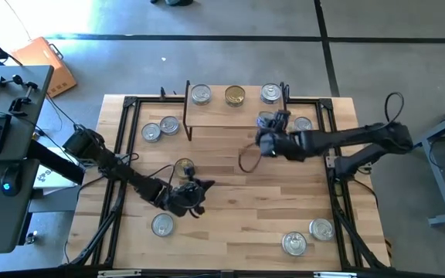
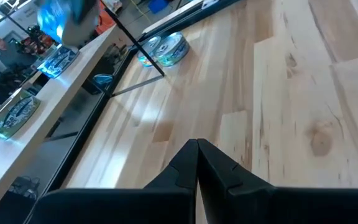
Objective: Stack canned seafood by type on shelf
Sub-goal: Put the blue tuna can and aligned with the other blue tuna can on the shelf, then put the green tuna can and aligned with the other green tuna can on the shelf
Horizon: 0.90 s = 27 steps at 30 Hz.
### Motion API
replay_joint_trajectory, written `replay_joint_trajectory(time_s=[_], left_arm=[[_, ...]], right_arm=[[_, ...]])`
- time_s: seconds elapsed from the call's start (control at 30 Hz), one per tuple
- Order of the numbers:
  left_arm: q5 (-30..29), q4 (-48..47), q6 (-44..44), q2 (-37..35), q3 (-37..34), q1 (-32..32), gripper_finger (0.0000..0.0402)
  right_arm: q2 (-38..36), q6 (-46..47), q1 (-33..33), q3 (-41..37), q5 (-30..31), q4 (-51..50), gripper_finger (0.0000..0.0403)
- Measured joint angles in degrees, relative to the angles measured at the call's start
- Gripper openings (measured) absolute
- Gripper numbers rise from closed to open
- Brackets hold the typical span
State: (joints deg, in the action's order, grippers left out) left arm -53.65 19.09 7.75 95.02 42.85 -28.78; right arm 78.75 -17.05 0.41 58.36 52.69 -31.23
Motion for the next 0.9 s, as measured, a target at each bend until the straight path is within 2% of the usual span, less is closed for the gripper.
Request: replay_joint_trajectory(time_s=[0.23,0.5,0.7,0.8,0.9], left_arm=[[0.1,0.0,-0.2,0.0,0.0,0.0,0.0],[0.2,0.0,-0.7,0.1,0.0,0.0,0.0],[0.9,0.0,-0.8,0.1,0.0,0.0,0.0],[0.9,0.0,-1.5,0.1,0.0,0.0,0.0],[0.9,0.0,-1.7,0.1,0.0,0.0,0.0]], right_arm=[[0.9,-2.5,-7.6,0.0,-5.8,0.3,0.0124],[0.6,-2.4,-9.6,0.0,-8.2,0.3,0.0225],[-1.4,-0.5,-7.6,0.0,-8.2,0.2,0.0241],[-3.5,4.7,-5.3,0.0,-8.0,0.2,0.0237],[-5.0,16.0,-1.3,0.0,-9.0,0.6,0.0232]])
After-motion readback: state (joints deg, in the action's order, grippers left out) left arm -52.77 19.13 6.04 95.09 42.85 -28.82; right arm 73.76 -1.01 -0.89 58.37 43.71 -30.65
